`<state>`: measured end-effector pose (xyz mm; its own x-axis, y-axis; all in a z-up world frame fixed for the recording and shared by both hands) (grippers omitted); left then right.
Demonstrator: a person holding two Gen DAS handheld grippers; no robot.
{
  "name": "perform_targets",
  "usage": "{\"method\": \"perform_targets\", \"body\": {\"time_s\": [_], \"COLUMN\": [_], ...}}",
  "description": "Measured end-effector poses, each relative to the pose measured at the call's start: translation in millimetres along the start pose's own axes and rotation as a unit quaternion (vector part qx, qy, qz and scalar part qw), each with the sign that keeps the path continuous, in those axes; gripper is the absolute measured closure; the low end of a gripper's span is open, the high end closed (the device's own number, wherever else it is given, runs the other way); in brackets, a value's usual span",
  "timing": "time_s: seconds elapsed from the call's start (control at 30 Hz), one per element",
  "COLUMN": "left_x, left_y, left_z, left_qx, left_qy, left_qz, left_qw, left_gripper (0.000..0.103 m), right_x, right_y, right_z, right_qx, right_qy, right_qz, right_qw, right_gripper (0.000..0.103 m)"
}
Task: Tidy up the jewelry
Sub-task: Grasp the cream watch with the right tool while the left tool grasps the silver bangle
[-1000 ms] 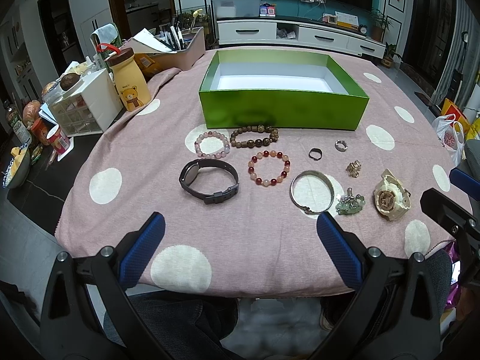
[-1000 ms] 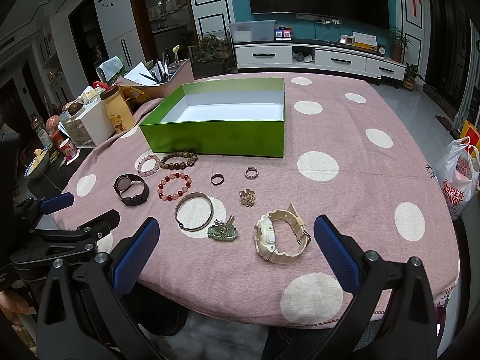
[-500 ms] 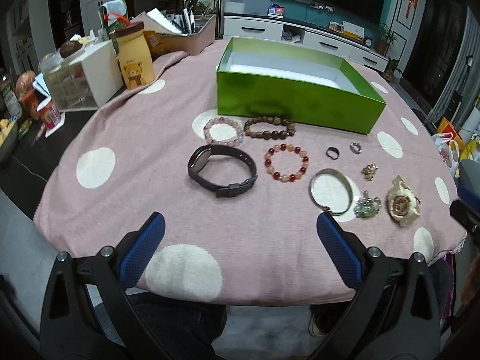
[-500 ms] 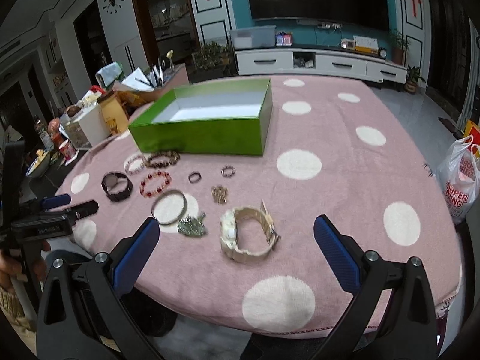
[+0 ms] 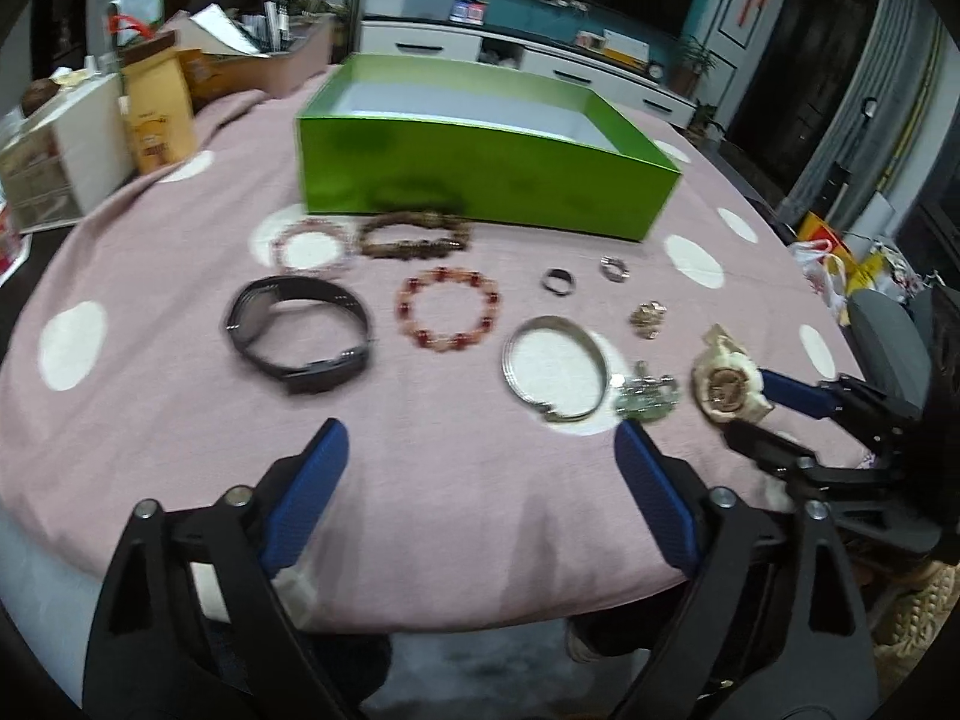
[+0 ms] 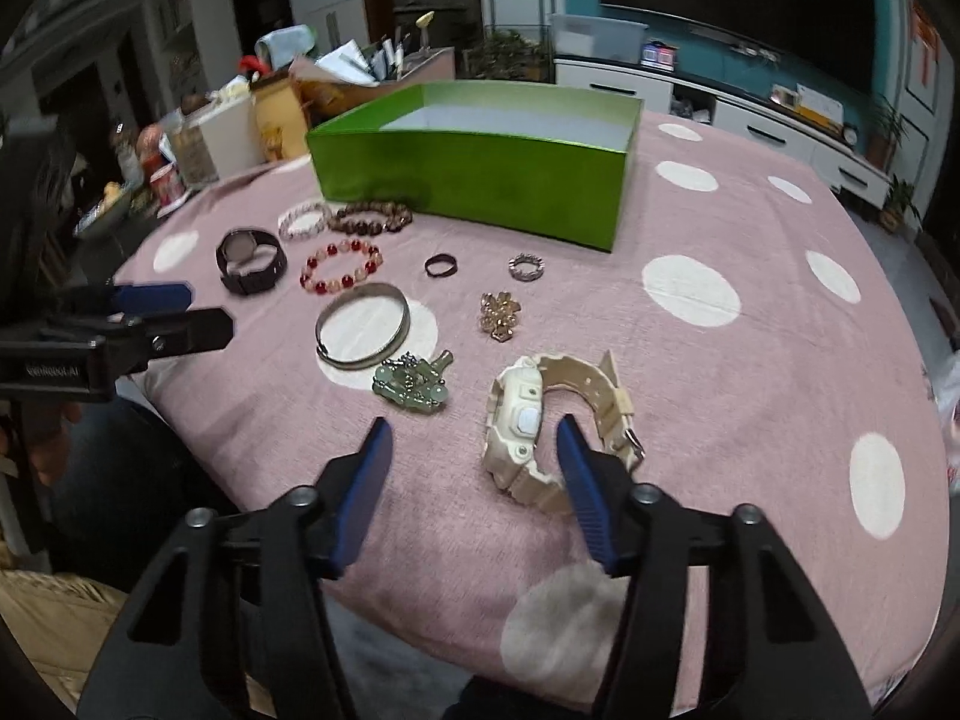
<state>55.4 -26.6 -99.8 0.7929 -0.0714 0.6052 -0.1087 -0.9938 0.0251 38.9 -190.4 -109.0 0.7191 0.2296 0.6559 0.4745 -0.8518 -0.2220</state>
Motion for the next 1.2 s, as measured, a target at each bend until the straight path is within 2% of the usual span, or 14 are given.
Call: {"method": "perform_targets", "body": {"time_s": [0.13,0.17,0.3,0.37,0.53,0.6,0.77,0.9,1.2], "left_x": [5.6,7.1,14.1,16.8,21.7,24.8,27.9,30.5,35.7], "left_y": [14.1,16.0,21.0,24.4,29.8,33.2,40.2,36.8,36.7], "left_z": [11.1,15.0,33.2,42.4,53.9,56.8,61.4,64.5,53.6], "left_qx": [-0.015,-0.015,-0.004,0.003,0.017,0.018,0.023,0.027,0.013], "left_qy": [-0.013,-0.016,-0.030,-0.036,-0.036,-0.035,-0.025,-0.026,-0.017], "left_qz": [-0.002,-0.004,-0.007,-0.002,0.014,0.020,0.046,0.048,0.040], "left_qw": [0.9998,0.9997,0.9995,0.9994,0.9991,0.9990,0.9984,0.9981,0.9990], "left_gripper": [0.027,0.033,0.047,0.049,0.054,0.064,0.079,0.098,0.100], "right_x": [0.6,0.4,-0.8,-0.9,0.8,1.3,4.4,6.7,16.3], "right_y": [6.3,8.1,16.1,20.5,23.4,25.1,32.5,34.1,33.7], "right_z": [10.8,12.7,18.5,19.2,19.0,18.1,9.7,8.8,-4.9], "right_qx": [-0.004,-0.005,-0.009,-0.001,0.005,0.008,0.017,0.020,0.026], "right_qy": [-0.012,-0.015,-0.017,-0.010,0.000,0.004,0.022,0.026,0.049], "right_qz": [-0.008,-0.007,0.000,0.008,0.013,0.017,0.031,0.033,0.037], "right_qw": [1.000,1.000,1.000,1.000,1.000,1.000,0.999,0.999,0.998], "right_gripper": [0.059,0.062,0.076,0.080,0.081,0.081,0.085,0.085,0.085]}}
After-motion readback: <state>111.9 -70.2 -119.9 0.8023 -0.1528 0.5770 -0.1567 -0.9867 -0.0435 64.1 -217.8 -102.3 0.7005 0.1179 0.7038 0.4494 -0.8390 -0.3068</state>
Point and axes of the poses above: each gripper's, at about its wrist camera, not at the fingertips, and z roughly the way its jaws point, y to its right, x to its top, the point moved 6 cm from there along z, roughly the way its jaws point, and after that the axes turned 13 degrees about x, right-handed, at the moved point
